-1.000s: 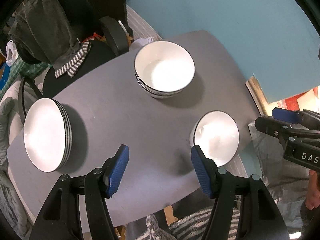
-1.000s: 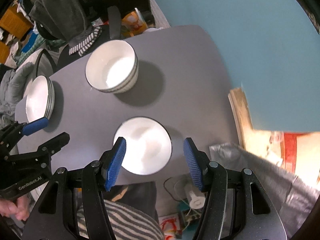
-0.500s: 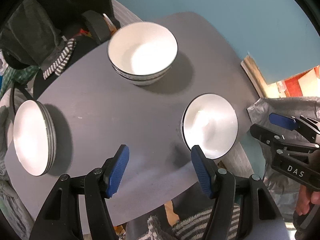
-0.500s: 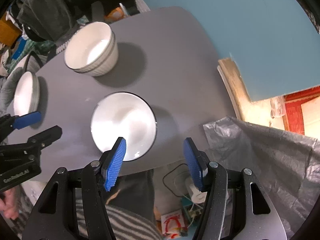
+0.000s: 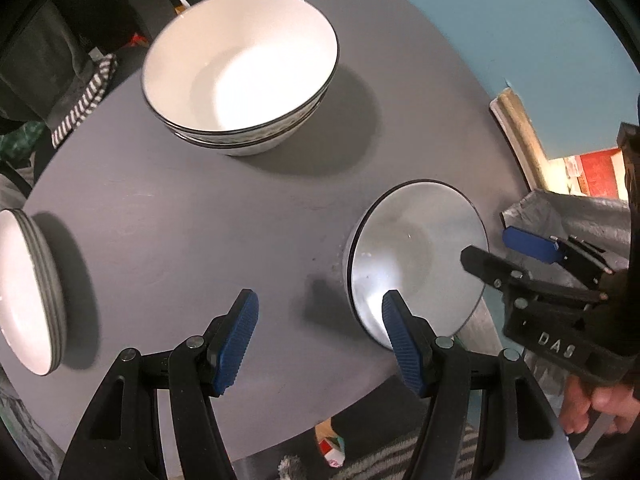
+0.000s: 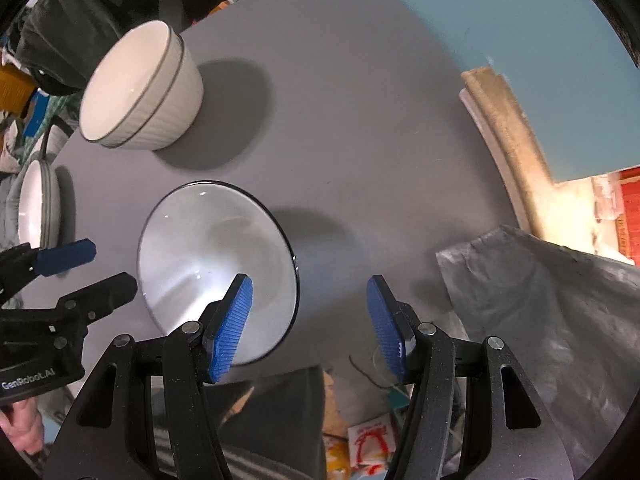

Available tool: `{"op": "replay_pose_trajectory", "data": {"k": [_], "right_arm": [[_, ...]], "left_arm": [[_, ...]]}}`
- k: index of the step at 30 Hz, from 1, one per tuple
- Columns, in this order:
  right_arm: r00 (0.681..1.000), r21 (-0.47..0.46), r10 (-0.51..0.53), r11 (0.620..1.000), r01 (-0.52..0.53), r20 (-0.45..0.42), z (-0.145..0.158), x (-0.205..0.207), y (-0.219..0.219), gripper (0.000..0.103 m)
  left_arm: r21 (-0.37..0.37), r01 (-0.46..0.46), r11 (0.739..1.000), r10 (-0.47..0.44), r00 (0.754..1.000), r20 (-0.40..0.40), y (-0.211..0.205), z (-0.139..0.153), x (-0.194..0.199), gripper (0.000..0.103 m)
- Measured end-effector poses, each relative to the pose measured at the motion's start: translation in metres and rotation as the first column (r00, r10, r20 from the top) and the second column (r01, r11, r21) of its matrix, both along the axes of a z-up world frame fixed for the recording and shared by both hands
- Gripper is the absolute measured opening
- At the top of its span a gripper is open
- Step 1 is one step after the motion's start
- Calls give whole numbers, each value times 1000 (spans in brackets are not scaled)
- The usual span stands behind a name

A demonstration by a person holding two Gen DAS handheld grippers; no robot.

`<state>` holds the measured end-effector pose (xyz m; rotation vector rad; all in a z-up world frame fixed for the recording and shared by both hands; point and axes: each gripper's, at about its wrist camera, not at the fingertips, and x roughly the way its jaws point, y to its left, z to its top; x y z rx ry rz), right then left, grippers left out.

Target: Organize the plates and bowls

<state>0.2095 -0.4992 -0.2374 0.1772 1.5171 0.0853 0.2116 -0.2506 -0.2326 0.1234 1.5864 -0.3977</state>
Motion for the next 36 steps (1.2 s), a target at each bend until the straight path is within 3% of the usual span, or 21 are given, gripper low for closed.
{"op": "replay_pose_trajectory", "data": {"k": [13,19,21,29,31,33,36], "right_arm": [[1000,47,-27,999,26,6,-10,-1,-1,59],[999,66,-31,997,33,-20,-14,-5,0,58],[999,62,-24,998,25,-23,-17,-4,2,53],[999,52,-12,999,15,-52,-23,-11,7,27],[999,48,-7,999,10,-54,-23,-12,10,16],[998,49,-6,999,9,-63,-26,-8,14,11],[998,51,-3,999,6,-65,-24,-8,18,7]], "left_arm": [[24,14,1000,-12,998,-59,-14,-31,7,64],[37,1,999,3,995,-101,-15,-40,10,45],[43,13,999,-8,993,-116,-16,-43,10,33],[5,-4,1000,4,992,-122,-11,-43,18,26],[-5,3,1000,-4,992,-124,-12,-43,20,21],[-23,20,1000,-23,990,-140,-16,-44,22,11],[-18,43,999,-45,990,-132,-20,-44,23,9]]}}
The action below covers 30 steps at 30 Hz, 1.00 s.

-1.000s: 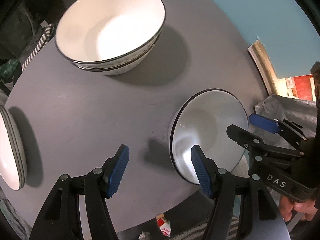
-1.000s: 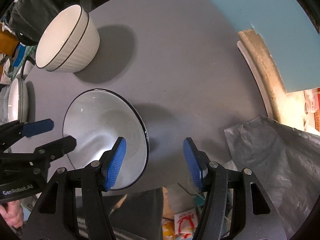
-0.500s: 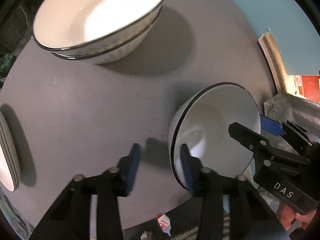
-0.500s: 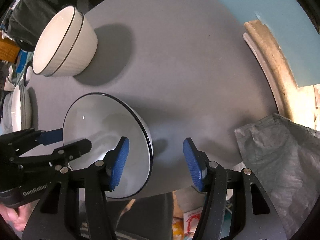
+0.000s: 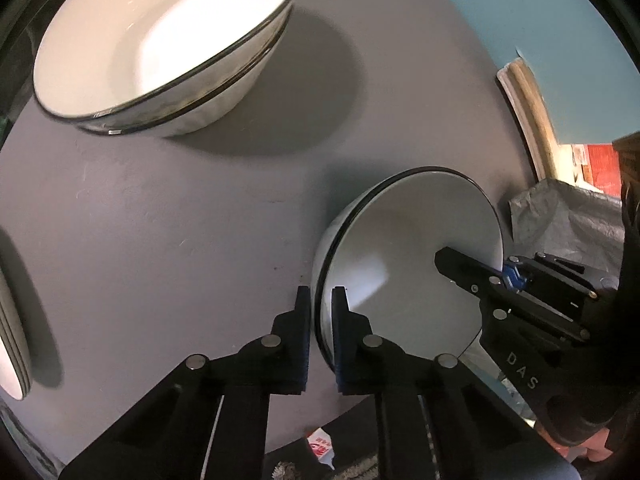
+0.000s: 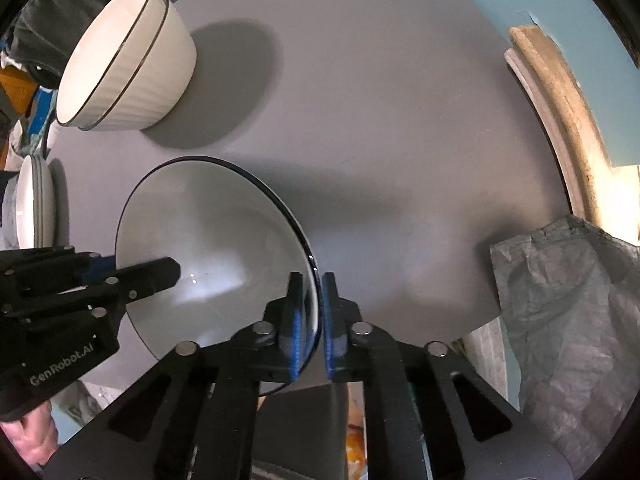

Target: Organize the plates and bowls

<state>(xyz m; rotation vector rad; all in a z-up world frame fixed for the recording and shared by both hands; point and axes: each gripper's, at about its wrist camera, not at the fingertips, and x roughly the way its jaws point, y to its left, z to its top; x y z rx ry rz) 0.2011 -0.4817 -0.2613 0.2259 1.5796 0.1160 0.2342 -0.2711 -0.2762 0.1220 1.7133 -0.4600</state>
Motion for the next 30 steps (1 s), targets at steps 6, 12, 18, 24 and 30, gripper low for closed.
{"op": "replay_pose_trajectory", "data": {"k": [6,12,18,24,30], "right_arm": [[1000,-14,1,1000,-1,4,3,-5,8,7],[1000,-22,-1,1000,1,1,12,-4,18,6],[1000,-3,4,1000,-4,-18,10,0,18,6],[1000,20,8,1000,-7,-22,14,4,18,6],[999,12,42,999,-42,0,41,14,22,6]], "left_arm": [[-2,-6,1000,6,1000,9,-8,3,2,7],[6,14,1000,-14,1000,7,-6,1,7,7],[45,32,998,-34,999,31,-9,9,0,7],[39,18,999,-19,999,30,0,23,-11,7],[30,5,1000,-7,998,55,6,50,-9,8]]}}
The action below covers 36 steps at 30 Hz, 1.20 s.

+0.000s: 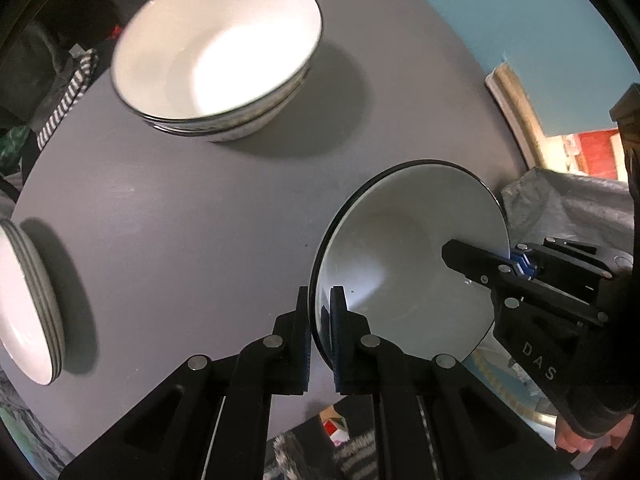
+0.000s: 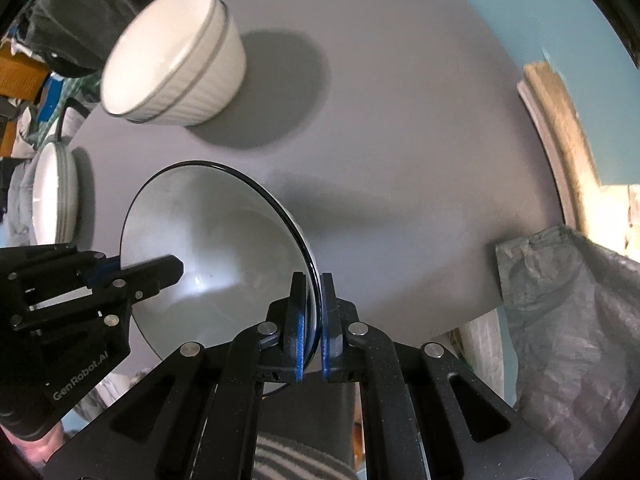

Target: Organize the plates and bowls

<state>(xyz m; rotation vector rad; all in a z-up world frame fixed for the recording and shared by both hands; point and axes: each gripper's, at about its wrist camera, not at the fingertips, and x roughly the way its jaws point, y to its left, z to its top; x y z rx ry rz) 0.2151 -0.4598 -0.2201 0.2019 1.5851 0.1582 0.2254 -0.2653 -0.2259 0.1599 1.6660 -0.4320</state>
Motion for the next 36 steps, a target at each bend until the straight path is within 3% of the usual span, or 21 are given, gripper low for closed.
{"op": "replay_pose_trajectory", "data": {"k": [7,9,16,21,36], "right_arm": [[999,2,41,999,-41,33,26,11,4,5],[998,6,46,999,-46,44,34,16,5,5],[994,6,81,997,-82,77,57,42,10,6],[988,-5,121,993,-121,97,53,42,27,6],[975,-2,195,981,-196,102,52,113,51,6]], "left_arm": [[-9,-12,1000,13,999,46,17,34,3,8],[-14,-27,1000,28,998,51,1,30,-1,9],[-23,-65,998,66,994,85,11,45,17,8],[-28,-98,995,100,990,100,22,52,37,8],[-15,-203,979,203,971,129,42,54,95,9]]}}
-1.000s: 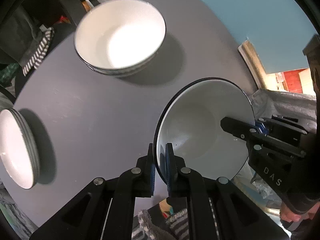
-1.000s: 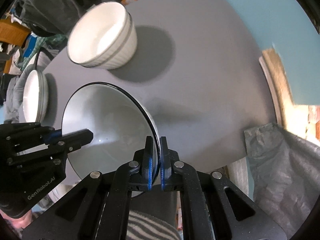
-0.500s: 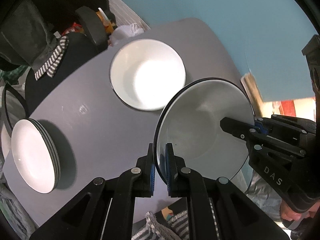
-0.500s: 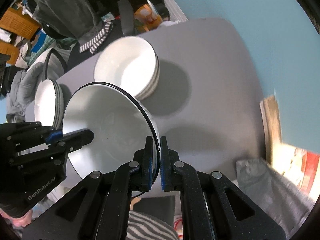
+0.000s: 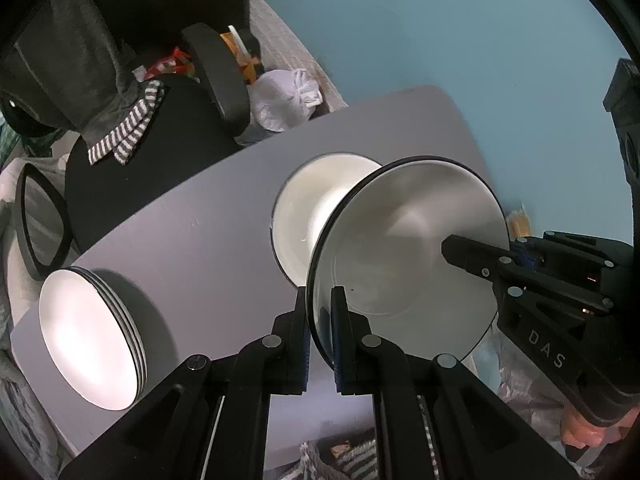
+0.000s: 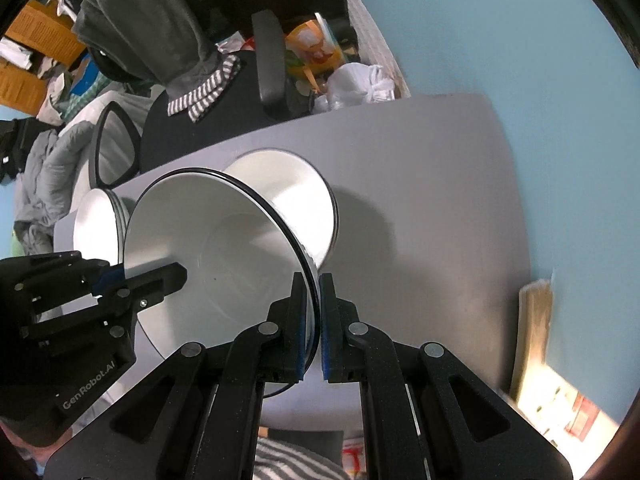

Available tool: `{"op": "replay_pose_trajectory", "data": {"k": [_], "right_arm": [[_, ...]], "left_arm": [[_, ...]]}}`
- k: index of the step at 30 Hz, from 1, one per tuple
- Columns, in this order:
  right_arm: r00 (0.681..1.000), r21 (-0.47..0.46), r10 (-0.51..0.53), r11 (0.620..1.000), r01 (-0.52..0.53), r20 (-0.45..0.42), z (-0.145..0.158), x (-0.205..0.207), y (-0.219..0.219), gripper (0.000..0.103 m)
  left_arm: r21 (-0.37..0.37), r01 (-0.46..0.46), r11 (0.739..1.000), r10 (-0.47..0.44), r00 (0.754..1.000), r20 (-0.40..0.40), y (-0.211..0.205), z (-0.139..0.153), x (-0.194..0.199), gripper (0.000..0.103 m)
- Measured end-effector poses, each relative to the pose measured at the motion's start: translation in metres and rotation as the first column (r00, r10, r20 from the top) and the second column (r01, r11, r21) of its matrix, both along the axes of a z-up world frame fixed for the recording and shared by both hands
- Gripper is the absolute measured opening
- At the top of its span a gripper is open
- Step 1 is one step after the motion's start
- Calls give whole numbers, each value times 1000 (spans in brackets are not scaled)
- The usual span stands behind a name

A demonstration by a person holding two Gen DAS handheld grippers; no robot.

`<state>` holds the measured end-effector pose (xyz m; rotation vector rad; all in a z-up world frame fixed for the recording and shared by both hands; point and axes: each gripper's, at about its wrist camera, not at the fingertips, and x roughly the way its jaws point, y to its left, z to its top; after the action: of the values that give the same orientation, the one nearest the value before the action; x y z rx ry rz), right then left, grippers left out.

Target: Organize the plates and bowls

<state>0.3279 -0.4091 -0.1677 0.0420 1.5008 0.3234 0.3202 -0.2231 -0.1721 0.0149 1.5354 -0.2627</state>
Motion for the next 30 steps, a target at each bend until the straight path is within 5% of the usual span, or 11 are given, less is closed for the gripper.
{"op": "replay_pose_trajectory", "data": {"k": [30], "right_arm": [[994,-31,91,995,-93,-65,-32,39,5,8]], "left_arm": [[37,-60,997,63,995,-74,4,-41,33,9]]}}
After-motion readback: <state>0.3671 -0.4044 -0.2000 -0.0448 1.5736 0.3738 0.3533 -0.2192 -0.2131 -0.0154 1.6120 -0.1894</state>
